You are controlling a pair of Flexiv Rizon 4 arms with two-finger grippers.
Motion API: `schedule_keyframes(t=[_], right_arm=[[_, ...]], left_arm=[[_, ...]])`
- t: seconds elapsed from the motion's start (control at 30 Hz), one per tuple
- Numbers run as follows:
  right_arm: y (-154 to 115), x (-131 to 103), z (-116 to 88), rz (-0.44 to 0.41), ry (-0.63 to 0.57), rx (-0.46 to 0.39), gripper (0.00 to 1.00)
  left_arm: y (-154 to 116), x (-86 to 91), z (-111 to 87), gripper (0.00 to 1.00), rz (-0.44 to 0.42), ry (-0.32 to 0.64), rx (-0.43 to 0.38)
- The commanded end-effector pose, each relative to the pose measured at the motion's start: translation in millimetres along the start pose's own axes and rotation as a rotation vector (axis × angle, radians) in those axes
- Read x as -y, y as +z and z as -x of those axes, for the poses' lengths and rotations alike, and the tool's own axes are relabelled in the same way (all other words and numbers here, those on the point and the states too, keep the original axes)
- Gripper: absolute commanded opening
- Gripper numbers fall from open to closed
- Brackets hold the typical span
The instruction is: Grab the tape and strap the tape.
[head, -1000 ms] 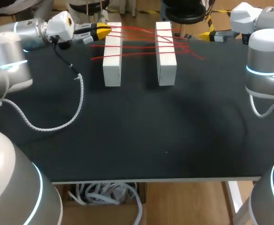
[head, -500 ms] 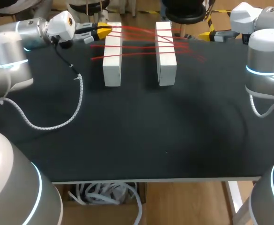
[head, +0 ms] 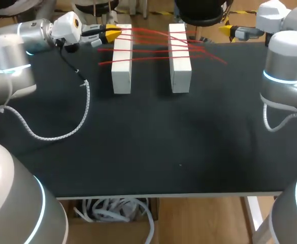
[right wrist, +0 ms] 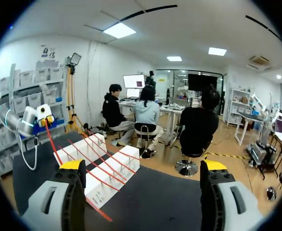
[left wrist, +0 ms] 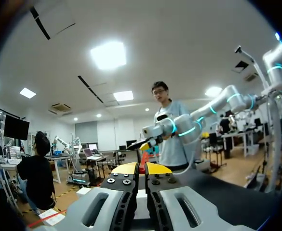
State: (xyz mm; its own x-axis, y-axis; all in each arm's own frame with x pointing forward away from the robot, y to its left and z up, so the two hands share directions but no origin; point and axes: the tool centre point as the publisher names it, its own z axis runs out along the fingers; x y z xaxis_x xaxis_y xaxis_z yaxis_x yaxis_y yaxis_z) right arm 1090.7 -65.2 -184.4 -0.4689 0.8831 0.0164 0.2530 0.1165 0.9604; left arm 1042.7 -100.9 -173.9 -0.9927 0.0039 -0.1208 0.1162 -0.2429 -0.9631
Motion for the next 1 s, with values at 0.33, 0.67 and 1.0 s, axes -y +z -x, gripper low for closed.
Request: schedule_keyframes(t=[0.33,0.67,1.0], right_arm=[[-58,6,-13,-0.047,0.427,0.068,1.00],[-86,2,-16,-0.082,0.511,0.092,1.00],[-86,2,-16,-0.082,0.511,0.092,1.00]], left_arm=[[0,-1.9,1.5,0.00,-0.005,0.001,-0.004],[0,-1.9,1.5,0.00,-0.005,0.001,-0.004],[0,-1.9,1.5,0.00,-0.005,0.001,-0.004]])
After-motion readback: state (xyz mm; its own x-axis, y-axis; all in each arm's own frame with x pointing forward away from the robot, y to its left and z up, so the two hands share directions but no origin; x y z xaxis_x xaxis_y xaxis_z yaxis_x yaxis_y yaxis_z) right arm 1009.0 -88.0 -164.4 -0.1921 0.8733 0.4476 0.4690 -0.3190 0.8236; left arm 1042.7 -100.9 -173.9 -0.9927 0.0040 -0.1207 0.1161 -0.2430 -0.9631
